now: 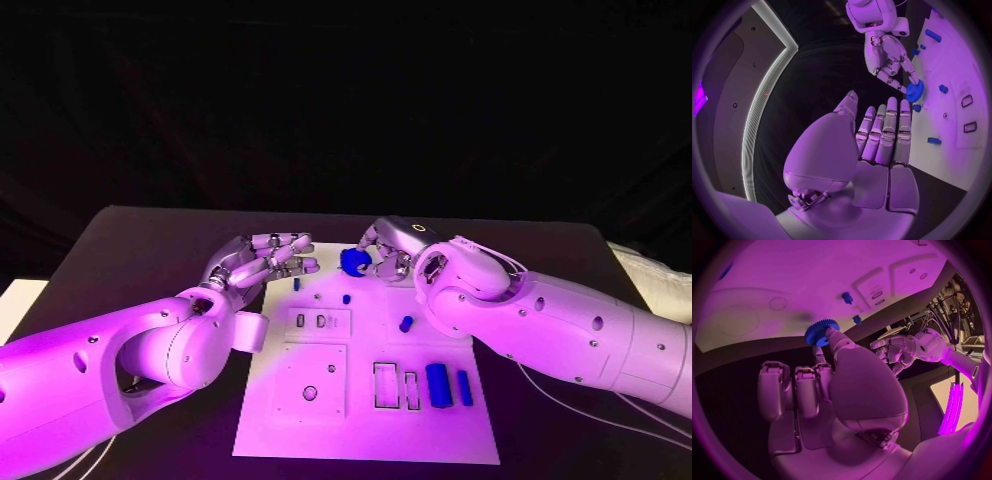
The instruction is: Assemble the parts on the task board
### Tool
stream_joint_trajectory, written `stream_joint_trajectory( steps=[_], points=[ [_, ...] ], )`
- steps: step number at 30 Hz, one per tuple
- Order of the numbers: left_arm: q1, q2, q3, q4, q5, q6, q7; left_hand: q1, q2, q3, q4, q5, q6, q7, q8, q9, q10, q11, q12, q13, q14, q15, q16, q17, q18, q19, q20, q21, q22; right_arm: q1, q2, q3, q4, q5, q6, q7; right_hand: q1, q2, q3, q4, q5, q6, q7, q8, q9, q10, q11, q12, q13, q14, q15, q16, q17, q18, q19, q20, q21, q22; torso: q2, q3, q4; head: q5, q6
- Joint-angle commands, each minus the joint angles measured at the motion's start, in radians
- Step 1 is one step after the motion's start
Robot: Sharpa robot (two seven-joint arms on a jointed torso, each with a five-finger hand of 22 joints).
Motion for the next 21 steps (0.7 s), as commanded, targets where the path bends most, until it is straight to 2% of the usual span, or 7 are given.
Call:
stream_joint_trajectory(
  steps=[1,9,21],
  points=[
    [0.001,0.002,0.001,0.001,0.007,0.02,0.003,0.011,-0.001,0.0,-0.008,-0.005,-0.004,0.003,-0.003,-0.002,-0.008,0.001,-0.004,-0.002,-0.002,0.004,-0.005,0.001,0.012,0.008,0.001,-0.004,-0.001,0.001,0.017,0.0,-0.011,-0.022,-0.006,-0.013,-0.01,0.001,0.006,0.0,-0.008,0.036,-0.018,0.003,0.056,0.03,-0.009,-0.004,0.125,0.084,-0.007,0.003,0.157,-0.014,0.004,-0.001,0.004,0.001,0.001,-0.0005,0.0006,0.004,-0.002],
    [0.001,0.004,0.001,0.003,0.008,0.021,0.003,0.012,0.0,0.001,-0.009,-0.005,-0.004,0.002,-0.003,-0.002,-0.008,0.001,-0.004,-0.001,-0.002,0.004,-0.005,0.001,0.012,0.008,0.001,-0.004,-0.001,0.001,0.068,-0.004,-0.069,0.001,0.016,-0.01,-0.016,-0.001,0.009,-0.001,-0.015,0.035,-0.017,0.001,0.056,0.029,-0.009,-0.005,0.124,0.084,-0.007,0.002,0.156,-0.014,0.004,-0.001,0.004,0.001,0.001,-0.0001,0.0033,0.006,-0.005],
    [0.001,0.006,0.001,0.005,0.008,0.019,0.003,0.013,0.001,0.001,-0.011,-0.005,-0.004,0.002,-0.003,-0.001,-0.008,0.001,-0.004,-0.001,-0.002,0.004,-0.005,0.001,0.012,0.008,0.001,-0.004,-0.002,0.0,0.109,-0.012,-0.106,0.014,0.033,-0.002,-0.028,-0.006,0.013,-0.001,-0.027,0.031,-0.015,-0.003,0.055,0.027,-0.007,-0.012,0.121,0.083,-0.006,0.001,0.153,-0.014,0.004,0.0,0.003,0.001,0.001,0.0004,0.0001,0.009,-0.008]
  ],
)
